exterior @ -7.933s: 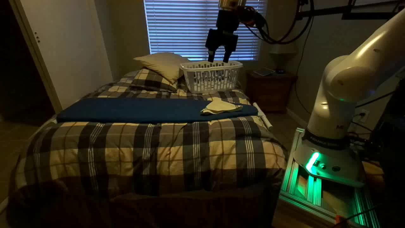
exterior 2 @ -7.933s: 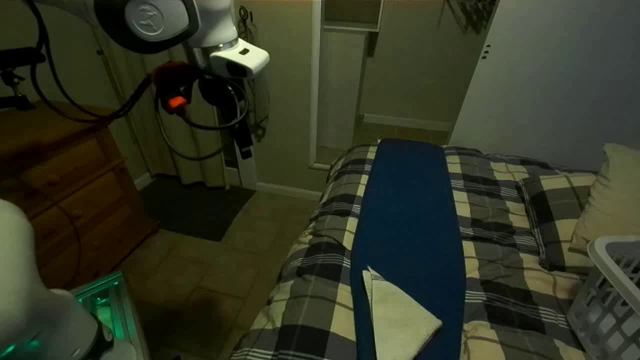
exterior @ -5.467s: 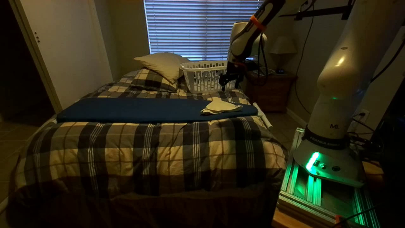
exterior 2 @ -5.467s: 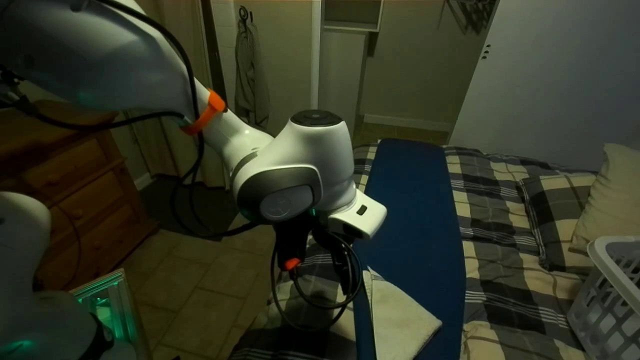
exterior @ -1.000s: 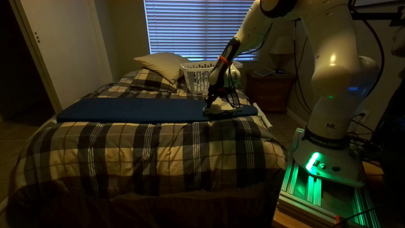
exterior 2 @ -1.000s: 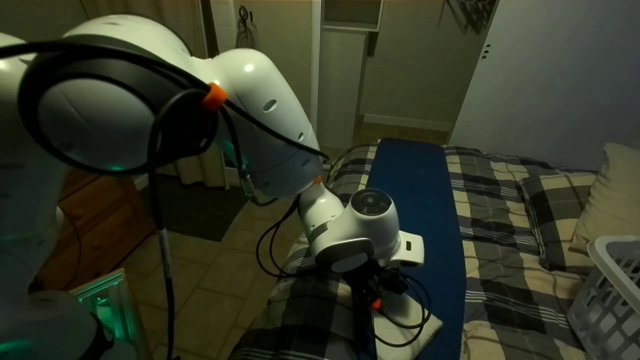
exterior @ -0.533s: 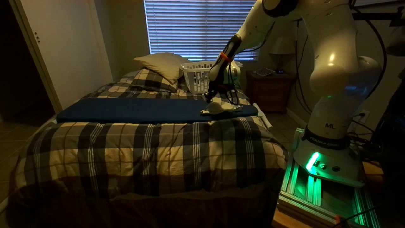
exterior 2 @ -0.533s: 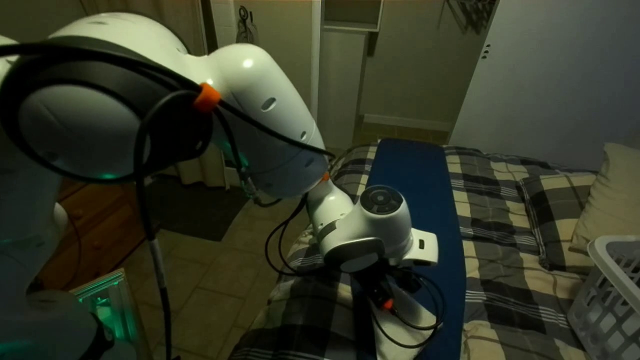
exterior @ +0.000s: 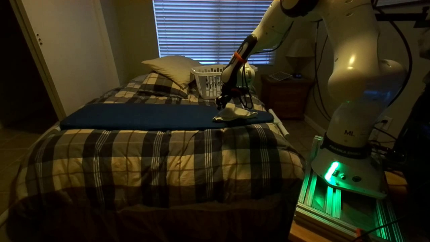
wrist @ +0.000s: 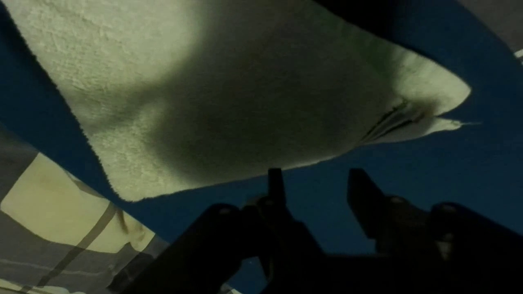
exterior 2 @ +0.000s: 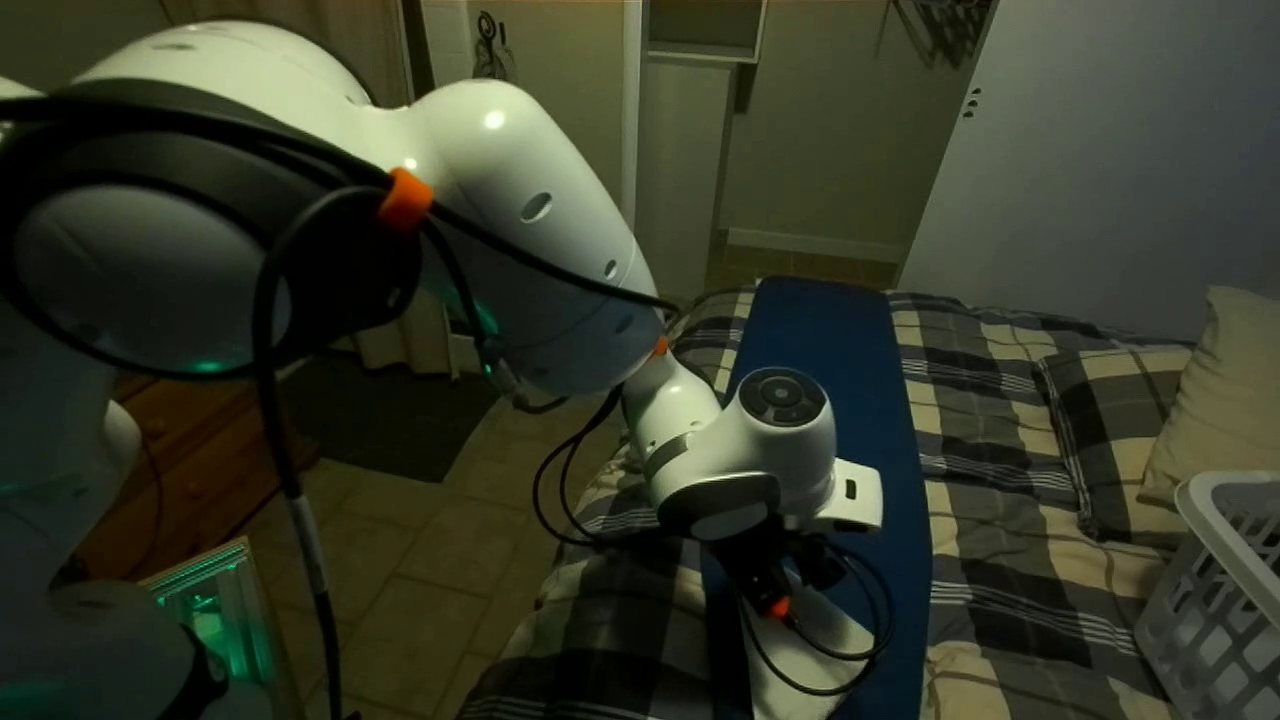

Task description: Unfold the towel on the bed

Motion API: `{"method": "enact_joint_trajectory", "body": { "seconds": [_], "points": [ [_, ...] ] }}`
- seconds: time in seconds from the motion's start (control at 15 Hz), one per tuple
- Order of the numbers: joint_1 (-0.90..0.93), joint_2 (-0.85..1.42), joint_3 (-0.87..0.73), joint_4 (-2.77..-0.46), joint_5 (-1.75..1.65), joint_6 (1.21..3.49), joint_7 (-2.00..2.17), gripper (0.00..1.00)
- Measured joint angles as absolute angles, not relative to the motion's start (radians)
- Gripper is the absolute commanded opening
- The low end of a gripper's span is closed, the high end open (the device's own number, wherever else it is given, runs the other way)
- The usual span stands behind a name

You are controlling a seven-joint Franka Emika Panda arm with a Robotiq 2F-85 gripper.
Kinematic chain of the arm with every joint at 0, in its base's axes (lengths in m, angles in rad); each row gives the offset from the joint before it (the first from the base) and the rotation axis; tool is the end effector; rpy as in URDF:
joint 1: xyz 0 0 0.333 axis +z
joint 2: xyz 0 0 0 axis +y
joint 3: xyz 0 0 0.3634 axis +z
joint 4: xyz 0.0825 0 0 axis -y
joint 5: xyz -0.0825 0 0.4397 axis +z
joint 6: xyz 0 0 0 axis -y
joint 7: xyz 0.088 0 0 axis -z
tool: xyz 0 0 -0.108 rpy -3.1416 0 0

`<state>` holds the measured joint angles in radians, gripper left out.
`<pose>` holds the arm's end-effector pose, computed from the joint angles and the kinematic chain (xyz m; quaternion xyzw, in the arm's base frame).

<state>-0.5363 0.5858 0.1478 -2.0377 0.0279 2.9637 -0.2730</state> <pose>0.6260 -0.2627 0.1804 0.9802 -0.0888 0.1762 0.0152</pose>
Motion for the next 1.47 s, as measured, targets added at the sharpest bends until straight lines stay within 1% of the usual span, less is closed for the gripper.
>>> {"method": "enact_joint_trajectory", "body": {
  "seconds": [0.13, 0.2, 0.33, 0.67, 0.73, 0.8, 0.87, 0.93, 1.33, 1.47],
  "points": [
    [-0.53, 0.586, 0.159, -2.05, 0.028, 2.957, -0.287, 0.89],
    [-0.526, 0.586, 0.164, -2.056, 0.028, 2.956, -0.296, 0.97],
    [-0.517, 0.586, 0.172, -2.069, 0.028, 2.956, -0.315, 1.0],
    [-0.491, 0.586, 0.169, -2.092, 0.026, 2.956, -0.364, 1.0],
    [-0.485, 0.586, 0.167, -2.094, 0.024, 2.956, -0.371, 0.95],
    [-0.478, 0.587, 0.163, -2.095, 0.023, 2.956, -0.378, 0.74],
    [-0.471, 0.587, 0.159, -2.095, 0.02, 2.956, -0.382, 0.7],
    [-0.464, 0.587, 0.153, -2.095, 0.018, 2.957, -0.385, 0.69],
    [-0.441, 0.587, 0.13, -2.095, 0.013, 2.958, -0.403, 0.25],
    [-0.437, 0.588, 0.123, -2.095, 0.008, 2.958, -0.406, 0.13]
  ]
}}
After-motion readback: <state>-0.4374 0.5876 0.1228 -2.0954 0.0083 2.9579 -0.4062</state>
